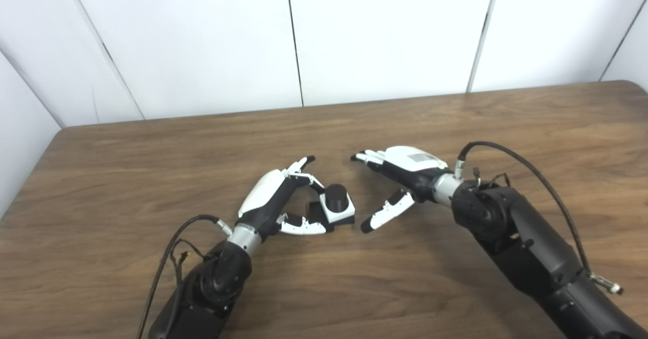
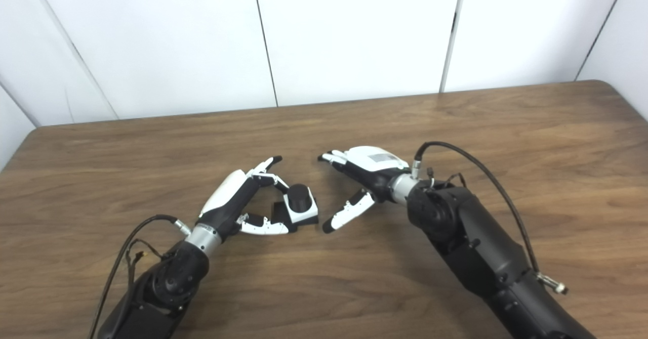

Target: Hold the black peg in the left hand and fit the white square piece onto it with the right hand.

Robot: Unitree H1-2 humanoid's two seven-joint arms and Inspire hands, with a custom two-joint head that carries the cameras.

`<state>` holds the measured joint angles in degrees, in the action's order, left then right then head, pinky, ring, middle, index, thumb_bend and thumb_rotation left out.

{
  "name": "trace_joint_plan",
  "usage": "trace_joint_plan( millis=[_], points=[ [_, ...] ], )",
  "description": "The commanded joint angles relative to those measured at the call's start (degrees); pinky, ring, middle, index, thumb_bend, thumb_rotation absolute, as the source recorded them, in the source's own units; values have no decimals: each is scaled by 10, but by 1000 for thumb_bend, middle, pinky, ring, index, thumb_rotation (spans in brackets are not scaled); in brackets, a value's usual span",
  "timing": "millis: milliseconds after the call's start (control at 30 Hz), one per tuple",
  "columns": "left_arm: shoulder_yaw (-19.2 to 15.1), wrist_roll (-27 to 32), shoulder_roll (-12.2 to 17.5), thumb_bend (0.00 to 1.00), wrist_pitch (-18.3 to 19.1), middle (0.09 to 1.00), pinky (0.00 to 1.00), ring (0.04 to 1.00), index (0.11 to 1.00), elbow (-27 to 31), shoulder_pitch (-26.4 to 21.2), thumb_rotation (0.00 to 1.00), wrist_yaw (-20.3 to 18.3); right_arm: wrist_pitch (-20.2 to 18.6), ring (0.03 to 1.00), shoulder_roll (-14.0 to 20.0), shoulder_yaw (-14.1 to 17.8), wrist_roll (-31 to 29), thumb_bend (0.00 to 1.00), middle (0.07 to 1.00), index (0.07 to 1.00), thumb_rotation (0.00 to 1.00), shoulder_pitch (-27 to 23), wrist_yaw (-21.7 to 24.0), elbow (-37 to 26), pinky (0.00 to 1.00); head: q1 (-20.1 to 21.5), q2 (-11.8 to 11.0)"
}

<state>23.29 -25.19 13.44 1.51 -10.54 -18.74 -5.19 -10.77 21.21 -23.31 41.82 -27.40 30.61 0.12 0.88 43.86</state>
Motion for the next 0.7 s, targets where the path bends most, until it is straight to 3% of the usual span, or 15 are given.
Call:
trace_joint_plan(
  millis=[0, 300, 667],
  points=[
    [14, -24, 11, 523, 29, 1000, 1000, 1000, 493, -15, 14, 72, -34, -6, 1000, 15, 8, -5, 1000, 1000, 1000, 553, -10, 7, -14, 919, 1, 1],
    [16, -29, 17, 523, 32, 1000, 1000, 1000, 494, -9, 13, 73, -39, 13, 1000, 36, 18, -29, 1000, 1000, 1000, 519, 10, -3, -8, 907, 0, 3],
    [17, -31, 19, 522, 27, 1000, 1000, 1000, 494, -16, 9, 75, -37, 12, 1000, 32, 15, -27, 1000, 1000, 1000, 481, 19, -16, -6, 919, 0, 2]
  ],
)
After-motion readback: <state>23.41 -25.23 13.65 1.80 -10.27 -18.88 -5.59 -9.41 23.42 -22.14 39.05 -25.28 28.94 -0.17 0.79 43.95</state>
